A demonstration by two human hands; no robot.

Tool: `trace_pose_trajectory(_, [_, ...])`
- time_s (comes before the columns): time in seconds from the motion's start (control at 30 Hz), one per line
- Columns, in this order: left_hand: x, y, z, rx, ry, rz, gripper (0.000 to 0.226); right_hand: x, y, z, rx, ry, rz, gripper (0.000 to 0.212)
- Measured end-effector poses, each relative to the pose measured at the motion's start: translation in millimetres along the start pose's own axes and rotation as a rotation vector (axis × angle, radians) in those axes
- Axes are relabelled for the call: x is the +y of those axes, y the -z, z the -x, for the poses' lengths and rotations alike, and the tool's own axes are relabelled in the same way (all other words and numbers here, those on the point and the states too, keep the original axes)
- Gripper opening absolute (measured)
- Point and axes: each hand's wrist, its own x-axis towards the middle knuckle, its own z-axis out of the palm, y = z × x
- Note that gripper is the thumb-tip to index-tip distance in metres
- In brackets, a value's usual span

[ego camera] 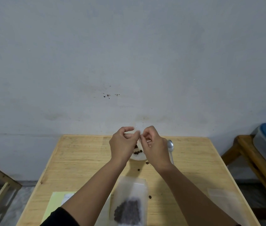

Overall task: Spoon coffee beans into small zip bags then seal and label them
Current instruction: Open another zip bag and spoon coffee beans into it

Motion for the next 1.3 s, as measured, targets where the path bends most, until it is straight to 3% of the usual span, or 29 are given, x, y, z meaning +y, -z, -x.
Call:
trace_pose_trajectory(0.13, [3, 3, -4, -0.003, -0.041, -0.067, 0.012, 7, -1, -2, -0.007, 0.038, 0.051, 0.014])
trace_pose_trajectory(0.3, [3, 3, -3, -0.037, -0.101, -0.085, 0.009, 7, -6, -1, 0.124, 0.009, -0.014, 0.028])
trace_pose_trajectory(0.5, [-5, 8, -8, -0.085, -0.066, -0.059, 0.010, 8, -2, -5, 0.009, -0.024, -0.056, 0.011])
trace_pose_trajectory(0.8, [-20, 14, -2, -0.020, -0.153, -0.277, 0.012, 11, -6, -10, 0.127, -0.157, 0.074, 0.014])
trace_pose_trajectory(0.93, [-20, 20, -2, -0.054, -0.207, -0.315, 0.012, 11, -4, -15, -0.032, -0.032, 0.228, 0.022])
trace_pose_trajectory(1.03, [-20, 24, -5, -0.152, -0.209, -0.236, 0.029, 11, -11, -14, -0.179, 0.001, 0.336, 0.028])
trace_pose_trajectory(1.1, [-28, 30, -7, -0.253, -0.242, -0.191, 0.056, 12, -11, -17, -0.212, -0.030, 0.329, 0.026])
trace_pose_trajectory(1.2, [-44, 39, -12, -0.334, -0.375, -0.373, 0.100, 8, -12, -16, -0.240, -0.020, 0.331, 0.032])
trace_pose_trajectory(1.3, [-52, 37, -13, -0.338, -0.471, -0.470, 0.119, -1, -18, -10, -0.283, 0.045, 0.337, 0.036])
